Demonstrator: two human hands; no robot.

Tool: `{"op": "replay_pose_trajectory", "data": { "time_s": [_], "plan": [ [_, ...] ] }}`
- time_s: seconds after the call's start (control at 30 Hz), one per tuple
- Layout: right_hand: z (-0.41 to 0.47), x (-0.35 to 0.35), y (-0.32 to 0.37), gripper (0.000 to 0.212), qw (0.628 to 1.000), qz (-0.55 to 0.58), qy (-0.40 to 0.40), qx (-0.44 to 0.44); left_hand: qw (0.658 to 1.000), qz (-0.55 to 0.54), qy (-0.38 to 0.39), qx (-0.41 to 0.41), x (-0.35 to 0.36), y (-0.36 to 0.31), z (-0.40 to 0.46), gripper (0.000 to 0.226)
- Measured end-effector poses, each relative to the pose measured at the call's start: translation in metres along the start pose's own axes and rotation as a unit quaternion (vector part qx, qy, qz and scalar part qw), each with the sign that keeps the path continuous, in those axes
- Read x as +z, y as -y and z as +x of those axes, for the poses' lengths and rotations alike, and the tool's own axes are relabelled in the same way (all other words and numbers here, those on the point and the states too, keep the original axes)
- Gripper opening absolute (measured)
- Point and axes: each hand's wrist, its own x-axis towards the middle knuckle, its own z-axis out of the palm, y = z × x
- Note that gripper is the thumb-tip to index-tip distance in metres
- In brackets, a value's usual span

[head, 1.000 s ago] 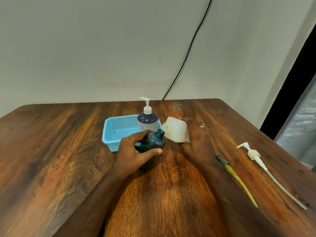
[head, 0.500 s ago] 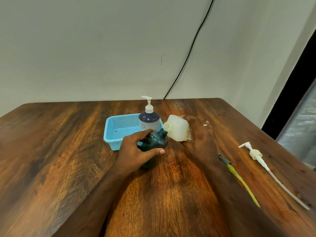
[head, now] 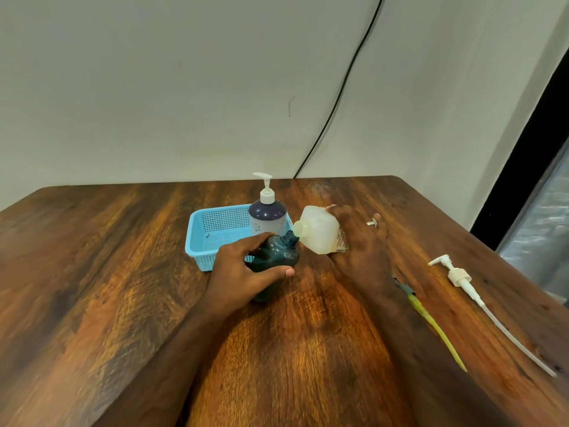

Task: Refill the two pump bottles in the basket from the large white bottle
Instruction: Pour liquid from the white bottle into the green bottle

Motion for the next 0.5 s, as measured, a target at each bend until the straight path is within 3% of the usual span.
{"op": "replay_pose_trajectory", "data": {
  "time_s": [0.4,0.5],
  "plan": [
    [0.0041,-0.0002,-0.0018,0.074,0.998,-0.044,-0.017,-0.030,1.000,0.007,0.006,0.002,-0.0017,-0.0055,0.0006,0.068],
    [0.0060,-0.0003,-0.0034,0.074,0.998,-0.047,-0.024,-0.041,1.000,0.002,0.009,0.000,-0.0023,-0.0040,0.0016,0.076]
  ]
}}
